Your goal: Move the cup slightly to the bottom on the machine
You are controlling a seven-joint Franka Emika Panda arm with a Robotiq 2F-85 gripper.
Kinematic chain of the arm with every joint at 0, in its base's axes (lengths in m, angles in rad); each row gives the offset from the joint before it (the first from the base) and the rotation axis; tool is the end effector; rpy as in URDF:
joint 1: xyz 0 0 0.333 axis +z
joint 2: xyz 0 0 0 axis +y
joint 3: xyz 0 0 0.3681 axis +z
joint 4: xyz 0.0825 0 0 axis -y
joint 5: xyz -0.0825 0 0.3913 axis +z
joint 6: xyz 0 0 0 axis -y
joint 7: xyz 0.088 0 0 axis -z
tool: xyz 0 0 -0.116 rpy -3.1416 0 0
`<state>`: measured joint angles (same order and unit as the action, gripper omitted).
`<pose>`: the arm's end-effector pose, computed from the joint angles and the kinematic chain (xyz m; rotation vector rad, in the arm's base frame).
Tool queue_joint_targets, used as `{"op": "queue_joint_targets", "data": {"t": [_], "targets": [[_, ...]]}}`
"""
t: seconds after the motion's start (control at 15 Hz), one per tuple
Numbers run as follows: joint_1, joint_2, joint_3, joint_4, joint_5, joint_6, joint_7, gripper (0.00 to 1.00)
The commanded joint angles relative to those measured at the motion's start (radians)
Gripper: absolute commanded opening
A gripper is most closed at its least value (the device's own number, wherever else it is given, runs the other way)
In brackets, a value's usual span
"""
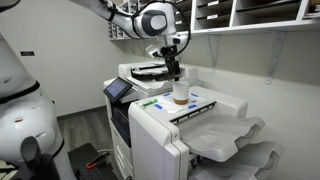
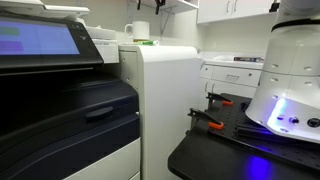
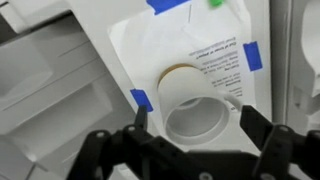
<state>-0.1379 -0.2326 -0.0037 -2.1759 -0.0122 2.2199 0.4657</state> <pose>0.5011 -0.0721 0.5571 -2.9395 0.9114 -0.4252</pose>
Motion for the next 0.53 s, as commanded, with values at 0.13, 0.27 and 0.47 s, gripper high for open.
{"op": "queue_joint_targets", "data": {"t": [0.13, 0.27, 0.47], "targets": [[-0.002, 0.19, -0.035, 0.164, 0.024, -0.048, 0.141, 1.0], [0.004, 0.231, -0.051, 0.192, 0.028, -0.063, 0.156, 1.0], [0.011, 0.271, -0.065, 0.212, 0.017, -0.081, 0.15, 0.66]]}}
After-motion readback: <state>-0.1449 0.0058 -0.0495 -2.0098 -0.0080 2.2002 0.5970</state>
